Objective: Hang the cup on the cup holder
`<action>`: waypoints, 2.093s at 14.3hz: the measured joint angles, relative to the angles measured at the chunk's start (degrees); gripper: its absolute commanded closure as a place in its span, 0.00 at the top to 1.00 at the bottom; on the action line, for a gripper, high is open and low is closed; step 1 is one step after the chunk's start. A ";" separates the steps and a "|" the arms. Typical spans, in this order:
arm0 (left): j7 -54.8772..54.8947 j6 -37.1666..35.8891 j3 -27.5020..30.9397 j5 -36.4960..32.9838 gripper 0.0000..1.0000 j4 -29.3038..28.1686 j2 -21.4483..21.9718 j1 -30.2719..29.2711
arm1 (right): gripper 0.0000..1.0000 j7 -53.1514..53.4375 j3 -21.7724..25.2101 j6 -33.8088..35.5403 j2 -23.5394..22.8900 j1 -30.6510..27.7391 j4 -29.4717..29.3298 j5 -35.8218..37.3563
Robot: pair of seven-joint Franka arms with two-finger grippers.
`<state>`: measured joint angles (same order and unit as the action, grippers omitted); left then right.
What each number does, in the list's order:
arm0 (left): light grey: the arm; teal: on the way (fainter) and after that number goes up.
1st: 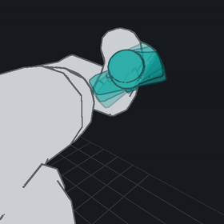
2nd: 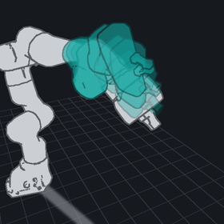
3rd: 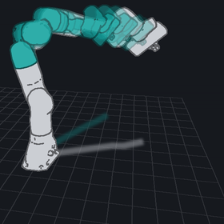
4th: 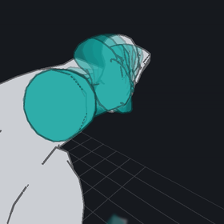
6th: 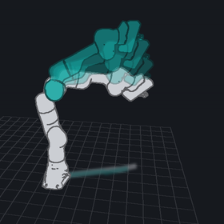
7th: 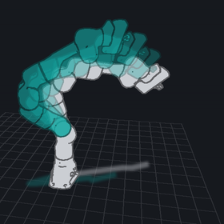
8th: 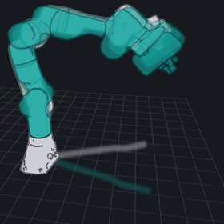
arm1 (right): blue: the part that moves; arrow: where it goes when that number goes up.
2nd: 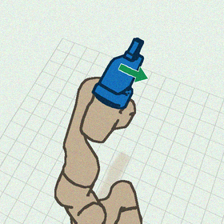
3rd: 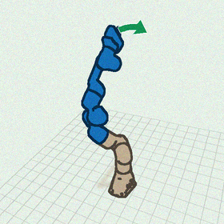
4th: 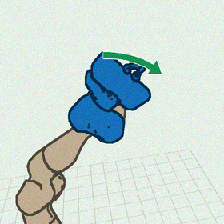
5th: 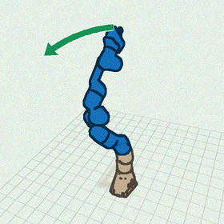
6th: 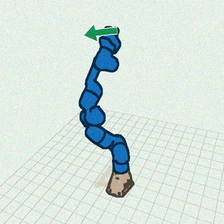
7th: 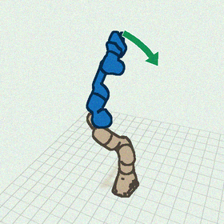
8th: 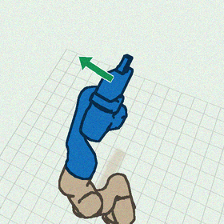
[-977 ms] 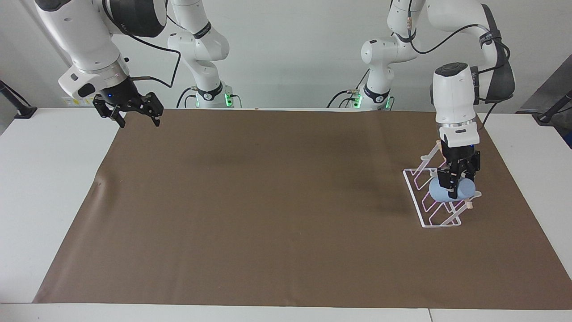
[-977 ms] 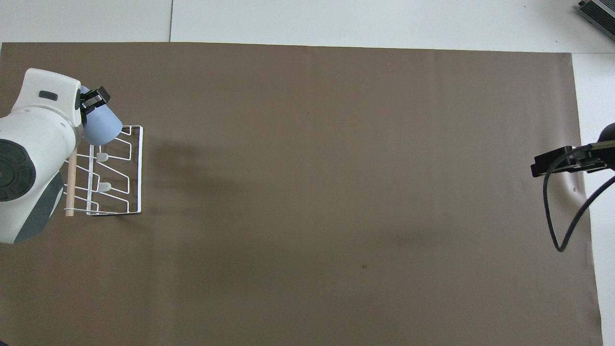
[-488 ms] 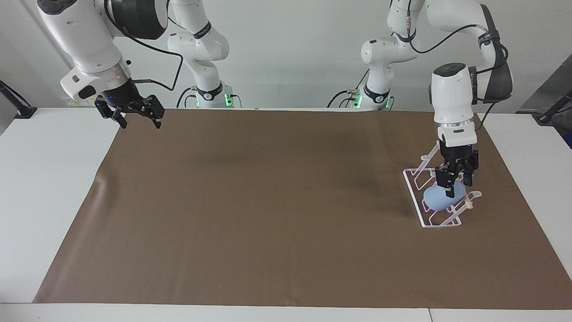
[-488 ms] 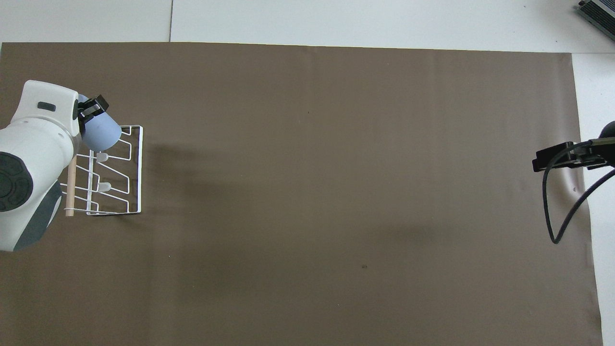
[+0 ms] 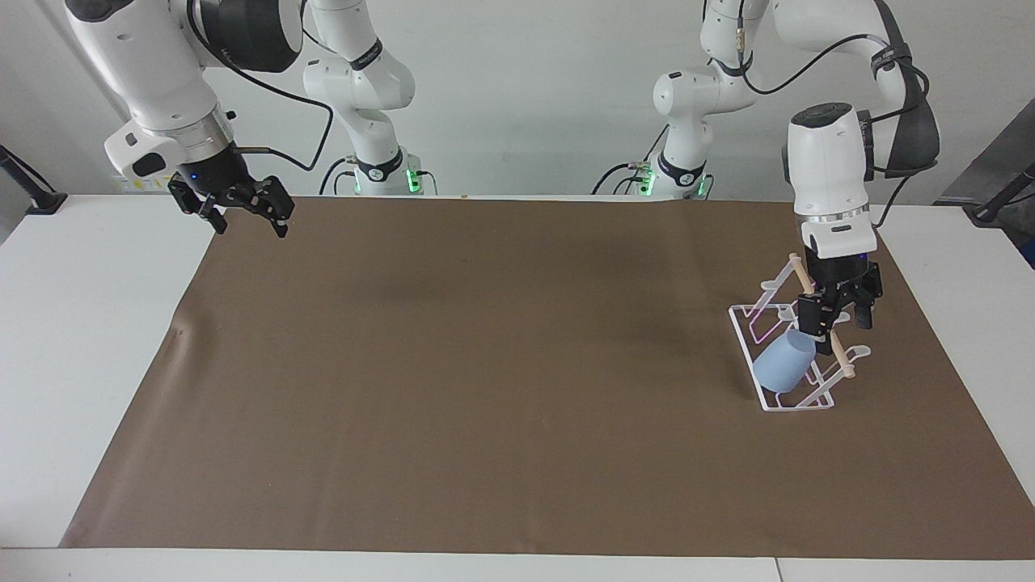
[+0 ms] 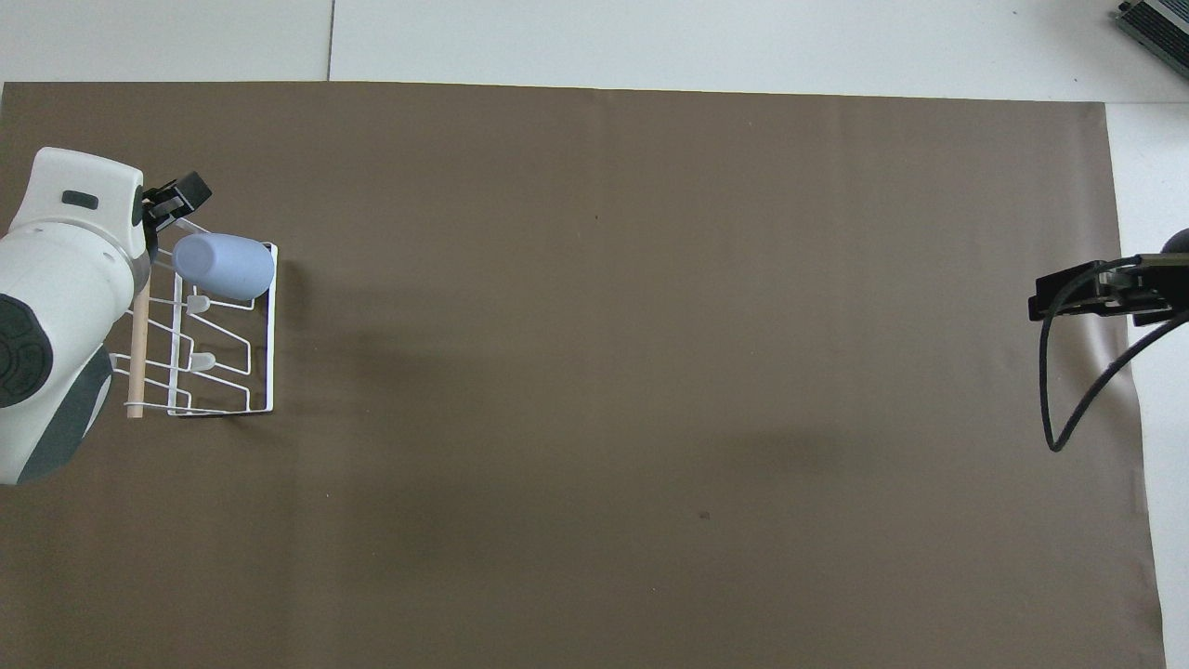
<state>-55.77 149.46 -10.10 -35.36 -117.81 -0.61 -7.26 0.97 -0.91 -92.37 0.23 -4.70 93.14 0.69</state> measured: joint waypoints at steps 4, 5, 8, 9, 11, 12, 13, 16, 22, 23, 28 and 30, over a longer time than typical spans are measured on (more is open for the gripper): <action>2.26 -6.38 -1.01 5.94 1.00 3.48 -0.10 0.75 | 1.00 0.03 0.04 0.06 0.00 0.05 0.13 0.00; 4.28 -8.93 -1.19 8.39 1.00 4.92 -0.10 1.17 | 1.00 0.03 0.02 0.06 0.00 0.12 0.16 0.00; 12.84 -20.16 -1.50 15.88 1.00 11.15 -0.04 2.08 | 1.00 0.03 -0.04 0.06 0.00 0.14 0.25 0.00; 15.75 -23.84 -1.50 17.76 1.00 13.18 0.05 2.20 | 1.00 0.03 -0.04 0.06 0.00 0.14 0.25 0.00; 22.12 -30.59 -1.49 21.25 1.00 16.09 0.55 2.25 | 1.00 0.03 -0.04 0.06 0.00 0.14 0.26 0.00; 25.53 -33.77 -1.47 22.83 1.00 16.94 1.15 2.25 | 1.00 0.03 -0.04 0.06 0.00 0.14 0.27 0.00; 29.21 -37.06 -1.42 24.12 1.00 17.41 2.02 2.25 | 1.00 0.03 -0.04 0.06 0.00 0.14 0.27 0.00; 41.21 -46.58 -1.31 25.31 1.00 18.38 4.26 2.24 | 1.00 0.03 -0.04 0.06 0.00 0.14 0.28 0.00; 55.49 -57.04 0.20 31.32 1.00 19.88 5.77 1.95 | 1.00 0.03 -0.04 0.06 0.00 0.15 0.28 0.00; 55.88 -57.40 0.14 32.03 1.00 19.88 5.96 1.93 | 1.00 0.03 -0.04 0.06 0.00 0.15 0.28 0.00; 55.90 -57.50 -0.67 35.12 1.00 20.21 6.76 2.41 | 1.00 0.03 -0.04 0.06 0.00 0.15 0.28 0.00; 55.90 -57.43 -0.10 37.07 1.00 21.16 6.81 2.25 | 1.00 0.03 -0.04 0.06 0.00 0.15 0.28 -0.01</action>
<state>0.13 92.03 -10.20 1.72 -96.64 6.20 -5.01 1.00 -0.94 -92.32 0.23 -4.55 93.42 0.68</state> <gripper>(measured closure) 0.000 0.000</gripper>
